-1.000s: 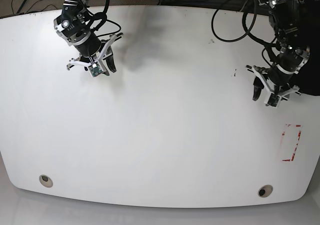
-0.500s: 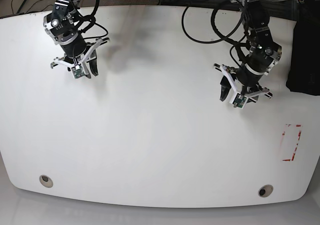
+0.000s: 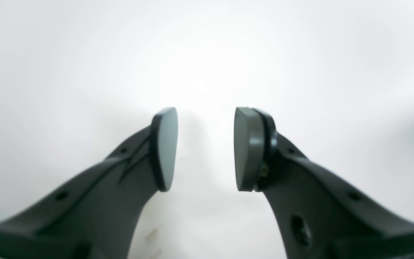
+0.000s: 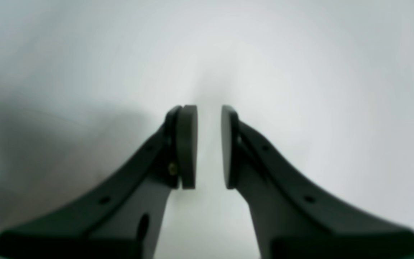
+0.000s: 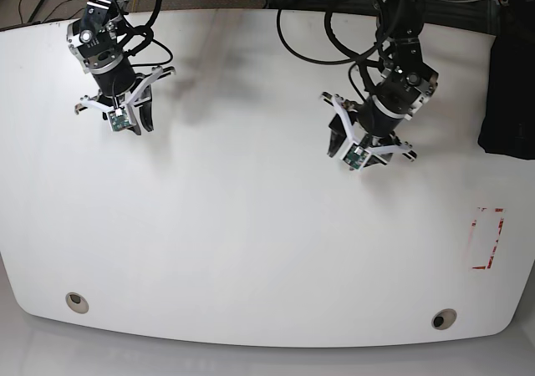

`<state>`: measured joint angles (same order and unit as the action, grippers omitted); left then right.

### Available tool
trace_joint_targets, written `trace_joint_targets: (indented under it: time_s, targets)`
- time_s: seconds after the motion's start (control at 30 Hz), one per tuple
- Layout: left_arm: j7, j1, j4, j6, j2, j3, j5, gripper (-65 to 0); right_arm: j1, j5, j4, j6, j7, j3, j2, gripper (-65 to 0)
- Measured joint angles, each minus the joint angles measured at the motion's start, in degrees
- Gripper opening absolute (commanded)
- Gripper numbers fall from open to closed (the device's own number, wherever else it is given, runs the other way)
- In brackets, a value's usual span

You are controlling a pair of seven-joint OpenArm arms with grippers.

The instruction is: Layout the t-shirt on the table in an organized manner, then fold the t-shirt properly

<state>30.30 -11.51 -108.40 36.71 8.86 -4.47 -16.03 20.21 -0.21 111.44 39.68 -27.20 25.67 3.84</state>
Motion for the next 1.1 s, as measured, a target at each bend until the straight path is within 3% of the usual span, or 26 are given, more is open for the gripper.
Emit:
trace_joint_targets:
  time_s: [0.33, 0.43, 0.67, 0.87, 1.1]
  targets:
    - [-9.0, -10.0, -1.4, -7.3, -2.8, 8.2, 0.0, -41.3, 1.8, 0.4, 1.1, 0.4, 0.0, -0.4, -0.3, -54.1]
    - [-9.3, -12.4, -1.5, -8.3, -3.3, 9.2, 0.0, -41.3, 2.5, 0.4, 1.9, 0.4, 0.0, -0.4, -0.3, -54.1]
    - [-10.4, -19.0, -5.1, -8.1, -4.1, 7.3, 0.3, -41.3, 5.4, 0.6, 4.2, 0.4, 1.2, -0.3, -0.3, -54.1]
    - [-9.8, -19.3, -5.1, -7.1, -6.4, 2.4, 0.4, -41.3, 7.4, 0.5, 4.0, 0.4, 0.1, -0.1, -0.2, -54.1]
    - [-9.8, -19.2, -5.1, -5.4, -6.6, -1.2, 1.5, -41.3, 7.3, 4.2, 4.0, 0.5, 0.6, -0.2, -0.2, -54.1]
